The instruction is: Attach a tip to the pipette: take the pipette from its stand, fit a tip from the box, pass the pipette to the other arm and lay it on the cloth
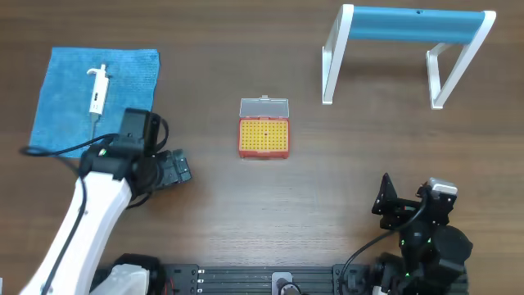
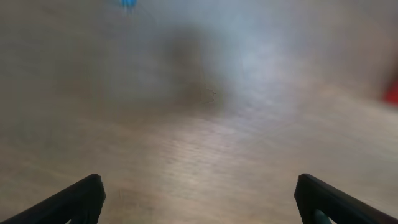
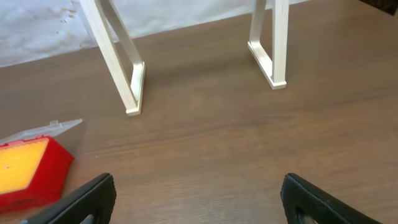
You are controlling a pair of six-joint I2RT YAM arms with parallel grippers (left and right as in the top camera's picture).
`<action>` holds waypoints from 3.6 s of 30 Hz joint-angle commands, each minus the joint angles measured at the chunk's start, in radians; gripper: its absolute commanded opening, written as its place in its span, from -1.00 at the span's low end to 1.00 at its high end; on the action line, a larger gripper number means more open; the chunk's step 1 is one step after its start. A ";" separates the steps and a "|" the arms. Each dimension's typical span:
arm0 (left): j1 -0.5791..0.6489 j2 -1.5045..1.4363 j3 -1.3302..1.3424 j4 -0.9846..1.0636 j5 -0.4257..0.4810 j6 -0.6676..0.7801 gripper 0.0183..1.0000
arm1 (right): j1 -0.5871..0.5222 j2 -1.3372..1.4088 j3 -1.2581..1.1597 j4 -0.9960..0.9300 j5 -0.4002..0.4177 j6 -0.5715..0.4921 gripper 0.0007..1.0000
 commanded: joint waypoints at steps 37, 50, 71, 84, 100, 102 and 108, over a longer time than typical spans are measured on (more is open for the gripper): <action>0.142 -1.131 -0.664 0.781 0.097 0.339 0.99 | -0.007 -0.010 -0.008 -0.167 0.010 0.011 0.71; 0.115 -1.181 -0.844 0.967 0.092 0.340 0.99 | -0.007 -0.010 -0.008 -0.167 0.010 0.011 0.71; 0.114 -1.181 -0.851 0.982 0.091 0.340 0.99 | -0.007 -0.010 -0.008 -0.167 0.010 0.011 0.71; 0.114 -1.181 -0.851 0.982 0.091 0.340 0.99 | 0.044 -0.010 -0.076 0.037 -0.027 -0.039 0.71; 0.114 -1.181 -0.851 0.982 0.091 0.340 0.99 | 0.340 -0.009 -0.386 0.709 0.087 -0.282 0.71; 0.114 -1.181 -0.851 0.982 0.091 0.340 0.99 | 0.344 -0.009 -0.386 0.698 0.195 -0.282 0.71; 0.114 -1.181 -0.851 0.982 0.091 0.340 0.99 | 0.343 -0.011 -0.386 0.702 0.300 -0.282 0.71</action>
